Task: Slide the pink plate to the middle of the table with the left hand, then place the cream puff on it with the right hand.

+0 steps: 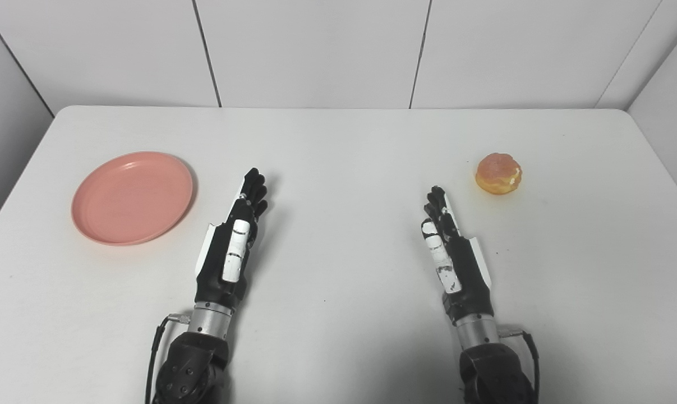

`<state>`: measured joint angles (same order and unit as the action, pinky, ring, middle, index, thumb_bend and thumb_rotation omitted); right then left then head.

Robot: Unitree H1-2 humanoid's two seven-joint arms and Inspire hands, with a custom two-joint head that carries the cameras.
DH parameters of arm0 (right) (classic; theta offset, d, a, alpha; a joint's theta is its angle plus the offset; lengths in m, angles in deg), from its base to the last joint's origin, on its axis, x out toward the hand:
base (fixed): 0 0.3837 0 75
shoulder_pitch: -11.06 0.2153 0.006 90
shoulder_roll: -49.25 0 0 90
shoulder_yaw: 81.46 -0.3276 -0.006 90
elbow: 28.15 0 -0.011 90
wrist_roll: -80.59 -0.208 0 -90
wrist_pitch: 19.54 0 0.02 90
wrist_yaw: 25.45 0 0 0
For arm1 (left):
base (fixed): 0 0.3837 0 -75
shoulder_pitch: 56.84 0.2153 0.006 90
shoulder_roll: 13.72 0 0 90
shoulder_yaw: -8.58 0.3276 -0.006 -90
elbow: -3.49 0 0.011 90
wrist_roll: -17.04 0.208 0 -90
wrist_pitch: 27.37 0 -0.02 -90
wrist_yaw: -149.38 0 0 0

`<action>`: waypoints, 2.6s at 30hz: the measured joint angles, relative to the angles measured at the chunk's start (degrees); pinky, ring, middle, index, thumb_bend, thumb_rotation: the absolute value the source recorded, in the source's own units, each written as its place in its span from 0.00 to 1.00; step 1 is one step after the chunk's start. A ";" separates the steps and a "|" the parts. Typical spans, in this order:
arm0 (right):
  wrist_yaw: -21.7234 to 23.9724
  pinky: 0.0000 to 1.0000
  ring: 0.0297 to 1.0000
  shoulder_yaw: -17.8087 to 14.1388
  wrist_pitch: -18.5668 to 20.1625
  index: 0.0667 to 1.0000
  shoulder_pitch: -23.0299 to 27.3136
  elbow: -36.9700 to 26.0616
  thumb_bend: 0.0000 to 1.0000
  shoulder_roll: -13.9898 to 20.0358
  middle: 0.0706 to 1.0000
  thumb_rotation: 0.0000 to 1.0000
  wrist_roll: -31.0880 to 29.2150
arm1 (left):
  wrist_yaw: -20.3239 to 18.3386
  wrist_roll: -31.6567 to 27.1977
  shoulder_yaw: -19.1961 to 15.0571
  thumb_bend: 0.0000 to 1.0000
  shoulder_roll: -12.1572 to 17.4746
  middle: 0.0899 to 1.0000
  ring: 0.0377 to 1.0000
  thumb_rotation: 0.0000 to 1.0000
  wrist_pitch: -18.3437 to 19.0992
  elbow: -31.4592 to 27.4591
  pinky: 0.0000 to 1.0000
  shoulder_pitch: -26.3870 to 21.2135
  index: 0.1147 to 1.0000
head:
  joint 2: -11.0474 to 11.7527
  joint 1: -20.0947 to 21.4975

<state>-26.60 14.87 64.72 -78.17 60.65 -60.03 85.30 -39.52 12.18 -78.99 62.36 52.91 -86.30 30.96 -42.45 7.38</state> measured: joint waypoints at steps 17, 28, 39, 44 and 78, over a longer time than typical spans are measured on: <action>0.65 0.99 0.99 0.21 0.01 1.00 0.33 0.20 0.58 0.71 1.00 0.89 -0.79 | 0.60 -0.49 0.35 0.63 -1.10 1.00 1.00 1.00 1.51 -1.40 1.00 1.33 1.00 | 0.26 -0.18; 0.65 1.00 1.00 0.43 0.13 1.00 -0.29 -1.33 0.60 0.57 1.00 0.90 0.21 | 0.65 -0.38 1.87 0.64 -1.56 1.00 1.00 1.00 3.39 -4.45 1.00 4.67 1.00 | 0.44 -0.35; 1.39 1.00 1.00 0.16 1.18 1.00 -0.33 -1.60 0.58 1.18 1.00 0.89 -1.27 | 0.71 0.17 2.31 0.63 -1.57 1.00 1.00 1.00 3.81 -4.29 1.00 4.58 1.00 | 1.93 -8.67; 3.73 1.00 1.00 -0.55 1.08 1.00 -0.32 -1.08 0.55 3.43 1.00 0.88 -4.19 | 4.06 0.70 -0.22 0.70 -3.36 1.00 1.00 0.99 -1.07 -0.99 1.00 1.79 1.00 | 3.16 -14.94; 7.18 1.00 1.00 -1.99 -2.27 1.00 1.29 0.90 0.57 5.79 1.00 0.87 -7.11 | 13.13 0.15 -16.76 0.94 6.71 0.92 0.93 1.00 -0.61 8.49 0.91 -11.58 0.96 | 5.98 -20.13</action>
<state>-19.43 12.88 62.45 -76.88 61.55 -54.24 78.19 -26.39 12.33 -95.74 69.07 52.30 -77.81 19.38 -36.47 -12.74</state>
